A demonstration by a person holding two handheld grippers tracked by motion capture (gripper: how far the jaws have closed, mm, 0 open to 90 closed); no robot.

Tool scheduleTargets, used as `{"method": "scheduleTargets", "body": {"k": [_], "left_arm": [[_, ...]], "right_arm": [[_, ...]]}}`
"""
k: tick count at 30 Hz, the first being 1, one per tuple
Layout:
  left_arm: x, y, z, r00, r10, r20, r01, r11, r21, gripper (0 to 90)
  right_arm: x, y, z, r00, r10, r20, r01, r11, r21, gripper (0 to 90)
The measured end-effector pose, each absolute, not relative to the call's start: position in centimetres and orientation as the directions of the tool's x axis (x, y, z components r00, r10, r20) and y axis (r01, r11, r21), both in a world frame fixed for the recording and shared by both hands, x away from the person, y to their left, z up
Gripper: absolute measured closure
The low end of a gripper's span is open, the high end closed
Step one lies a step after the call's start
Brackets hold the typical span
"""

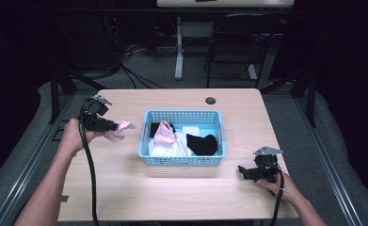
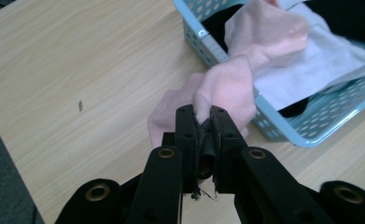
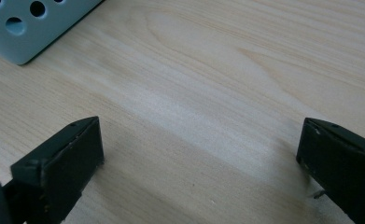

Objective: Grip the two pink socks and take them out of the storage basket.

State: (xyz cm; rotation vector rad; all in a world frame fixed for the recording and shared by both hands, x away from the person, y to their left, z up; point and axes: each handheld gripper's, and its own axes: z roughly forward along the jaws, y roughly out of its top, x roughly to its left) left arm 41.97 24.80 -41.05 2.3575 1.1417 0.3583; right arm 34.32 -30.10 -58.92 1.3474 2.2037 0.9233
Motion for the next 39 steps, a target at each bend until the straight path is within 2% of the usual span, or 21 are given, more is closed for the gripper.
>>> {"method": "scheduleTargets", "body": {"k": [11,20,24,28,30,31,32,33,34,36,39], "left_arm": [[42.6,26.7,-42.8,0.561,0.828,0.012,0.717,-0.493,0.493,83.5],[43.7,27.8,-47.6,0.519,0.855,-0.012,0.786,-0.472,0.400,83.2],[43.9,28.1,-49.1,0.502,0.864,-0.034,0.802,-0.450,0.392,82.6],[44.1,28.2,-50.6,0.481,0.875,-0.049,0.820,-0.430,0.377,77.4],[44.1,28.4,-50.7,0.469,0.881,-0.053,0.825,-0.416,0.382,66.0],[44.1,28.5,-50.6,0.456,0.888,-0.049,0.830,-0.405,0.384,56.6],[44.0,28.7,-50.1,0.440,0.896,-0.059,0.834,-0.384,0.397,39.4],[44.0,28.7,-50.1,0.440,0.896,-0.059,0.834,-0.384,0.397,33.9],[43.9,28.8,-49.6,0.439,0.897,-0.057,0.831,-0.381,0.405,33.9],[43.4,28.7,-47.9,0.444,0.895,-0.045,0.810,-0.379,0.448,20.0],[43.3,28.7,-46.9,0.447,0.893,-0.049,0.795,-0.372,0.479,15.5]], "right_arm": [[34.3,-30.1,-58.9,-0.457,0.889,0.005,0.628,0.318,0.710,0.0],[34.3,-30.1,-58.9,-0.457,0.890,0.005,0.628,0.318,0.710,0.0],[34.3,-30.1,-58.9,-0.457,0.890,0.005,0.628,0.319,0.710,0.0],[34.3,-30.1,-58.9,-0.458,0.889,0.006,0.628,0.319,0.710,0.0],[34.3,-30.1,-58.9,-0.458,0.889,0.006,0.628,0.319,0.710,0.0],[34.3,-30.1,-58.9,-0.457,0.890,0.005,0.628,0.318,0.710,0.0],[34.3,-30.1,-58.9,-0.458,0.889,0.005,0.628,0.319,0.710,0.0],[34.3,-30.1,-58.9,-0.458,0.889,0.005,0.628,0.319,0.710,0.0],[34.3,-30.1,-58.9,-0.458,0.889,0.005,0.628,0.319,0.710,0.0],[34.3,-30.1,-58.9,-0.457,0.889,0.005,0.628,0.318,0.710,0.1],[34.3,-30.1,-58.9,-0.457,0.890,0.005,0.628,0.319,0.710,0.1]]}}
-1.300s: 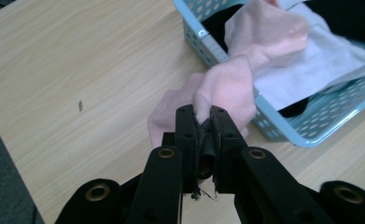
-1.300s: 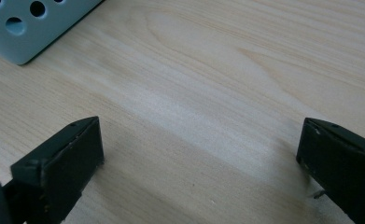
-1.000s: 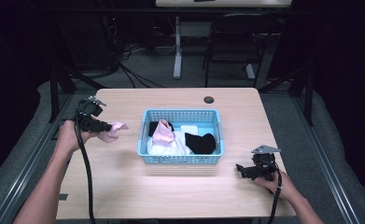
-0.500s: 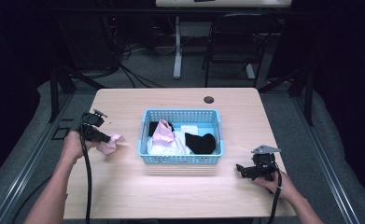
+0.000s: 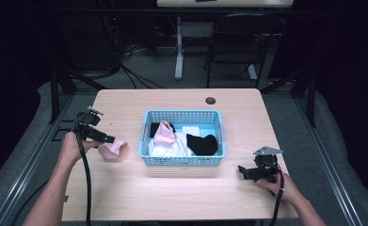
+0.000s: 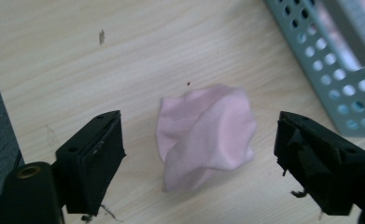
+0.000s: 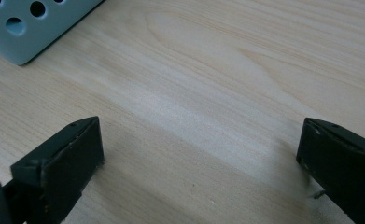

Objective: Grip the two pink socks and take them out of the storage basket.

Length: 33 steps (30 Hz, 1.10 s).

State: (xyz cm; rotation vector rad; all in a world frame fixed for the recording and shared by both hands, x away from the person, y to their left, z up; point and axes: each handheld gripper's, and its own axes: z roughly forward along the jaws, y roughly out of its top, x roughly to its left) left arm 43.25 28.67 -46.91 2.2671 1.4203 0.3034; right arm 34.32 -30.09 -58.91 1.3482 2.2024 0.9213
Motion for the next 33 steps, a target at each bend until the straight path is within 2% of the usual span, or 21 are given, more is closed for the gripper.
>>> {"method": "scheduleTargets", "body": {"k": [5,13,24,33], "left_arm": [[43.1,26.8,-44.7,0.489,0.871,-0.042,0.746,-0.392,0.539,7.7],[43.8,23.0,-43.1,0.559,0.828,-0.037,0.692,-0.441,0.571,6.1],[45.1,18.5,-42.9,0.617,0.786,-0.028,0.658,-0.497,0.566,0.4],[46.1,14.7,-43.8,0.658,0.753,-0.030,0.635,-0.532,0.559,0.0]], "right_arm": [[34.4,-30.1,-58.9,-0.458,0.889,0.005,0.628,0.320,0.710,0.0],[34.4,-30.2,-58.9,-0.468,0.884,0.004,0.627,0.329,0.706,0.1],[34.3,-30.1,-58.9,-0.462,0.887,0.005,0.626,0.322,0.710,0.1],[34.3,-30.1,-58.9,-0.464,0.886,0.007,0.626,0.322,0.710,0.2]]}}
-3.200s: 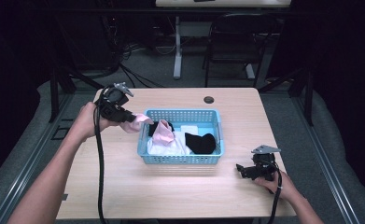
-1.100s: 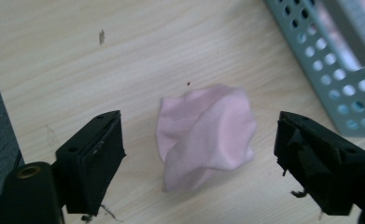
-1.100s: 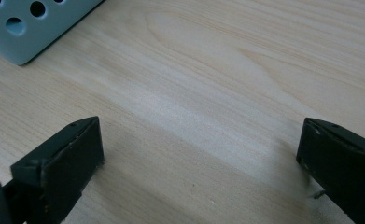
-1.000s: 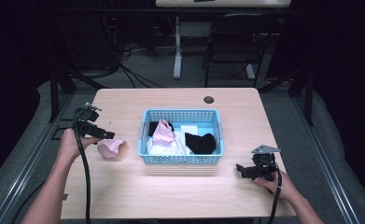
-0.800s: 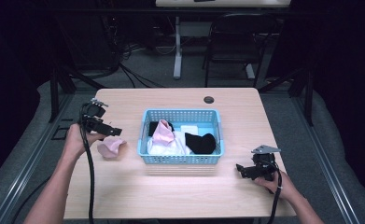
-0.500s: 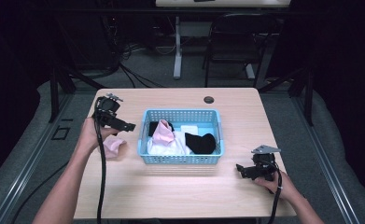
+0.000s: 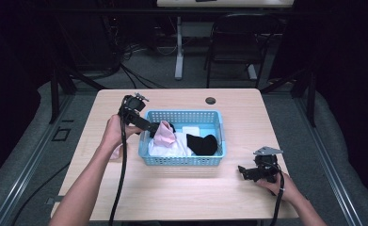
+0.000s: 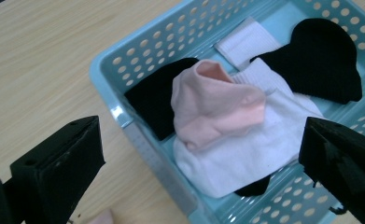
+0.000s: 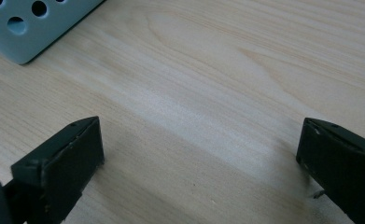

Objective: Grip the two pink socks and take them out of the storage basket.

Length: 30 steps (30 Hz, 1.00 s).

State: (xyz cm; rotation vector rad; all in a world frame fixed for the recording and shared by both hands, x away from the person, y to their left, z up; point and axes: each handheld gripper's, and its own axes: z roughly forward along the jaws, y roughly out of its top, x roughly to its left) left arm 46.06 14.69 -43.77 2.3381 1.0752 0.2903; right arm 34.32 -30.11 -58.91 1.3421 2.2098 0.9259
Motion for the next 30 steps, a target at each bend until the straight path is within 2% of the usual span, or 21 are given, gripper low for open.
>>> {"method": "scheduleTargets", "body": {"k": [13,24,28,30], "left_arm": [[48.0,10.5,-46.2,0.674,0.737,-0.041,0.648,-0.564,0.513,1.1],[50.0,9.2,-48.8,0.652,0.756,-0.059,0.690,-0.559,0.460,3.3],[50.3,8.7,-49.3,0.650,0.757,-0.069,0.698,-0.559,0.448,6.2],[50.3,8.4,-49.5,0.652,0.755,-0.062,0.698,-0.567,0.437,10.3]], "right_arm": [[34.3,-30.1,-58.9,-0.464,0.886,0.007,0.626,0.322,0.710,0.2],[34.3,-30.1,-58.9,-0.464,0.886,0.007,0.627,0.322,0.710,0.2],[34.3,-30.1,-58.9,-0.464,0.886,0.007,0.626,0.322,0.710,0.2],[34.3,-30.1,-58.9,-0.464,0.886,0.007,0.626,0.322,0.710,0.2]]}}
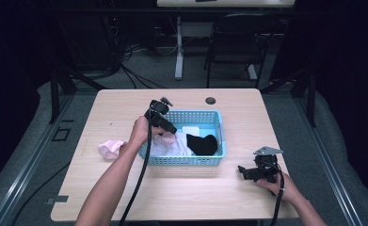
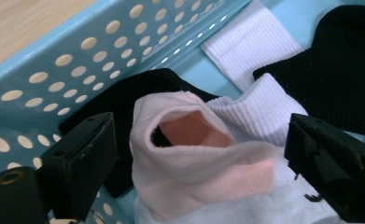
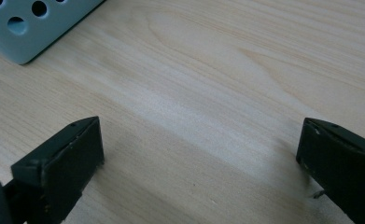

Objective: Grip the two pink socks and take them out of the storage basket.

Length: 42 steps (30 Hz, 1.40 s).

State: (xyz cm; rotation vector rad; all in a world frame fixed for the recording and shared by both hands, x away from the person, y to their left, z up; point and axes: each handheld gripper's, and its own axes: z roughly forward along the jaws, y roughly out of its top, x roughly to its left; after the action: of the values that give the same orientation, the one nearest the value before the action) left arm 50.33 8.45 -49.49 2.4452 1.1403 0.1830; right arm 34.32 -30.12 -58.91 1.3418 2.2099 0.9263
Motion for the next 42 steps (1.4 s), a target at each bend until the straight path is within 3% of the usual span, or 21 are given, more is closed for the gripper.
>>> {"method": "scheduleTargets", "body": {"k": [5,9,10,12,17,22,42], "left_arm": [[50.4,8.3,-49.7,0.641,0.765,-0.063,0.712,-0.561,0.422,15.6],[50.3,8.5,-49.8,0.630,0.772,-0.081,0.724,-0.547,0.421,25.1],[50.3,8.5,-49.8,0.630,0.772,-0.084,0.725,-0.545,0.421,33.5],[50.2,8.5,-49.7,0.636,0.768,-0.079,0.720,-0.554,0.417,37.6],[49.9,8.2,-49.5,0.644,0.763,-0.056,0.712,-0.571,0.409,66.1],[49.5,8.0,-49.0,0.656,0.753,-0.042,0.698,-0.585,0.413,84.2],[47.5,9.2,-42.9,0.697,0.717,-0.023,0.622,-0.587,0.518,87.3]], "right_arm": [[34.3,-30.1,-58.9,-0.462,0.887,0.007,0.626,0.320,0.711,0.2],[34.3,-30.1,-58.9,-0.462,0.887,0.007,0.626,0.321,0.711,0.2],[34.3,-30.1,-58.9,-0.463,0.886,0.007,0.626,0.321,0.711,0.2],[34.3,-30.1,-58.9,-0.462,0.887,0.006,0.625,0.321,0.712,0.2],[34.3,-30.1,-58.9,-0.463,0.886,0.008,0.626,0.321,0.710,0.2],[34.3,-30.1,-58.9,-0.464,0.886,0.008,0.626,0.321,0.710,0.2],[34.3,-30.1,-58.9,-0.464,0.886,0.007,0.624,0.322,0.712,0.2]]}}
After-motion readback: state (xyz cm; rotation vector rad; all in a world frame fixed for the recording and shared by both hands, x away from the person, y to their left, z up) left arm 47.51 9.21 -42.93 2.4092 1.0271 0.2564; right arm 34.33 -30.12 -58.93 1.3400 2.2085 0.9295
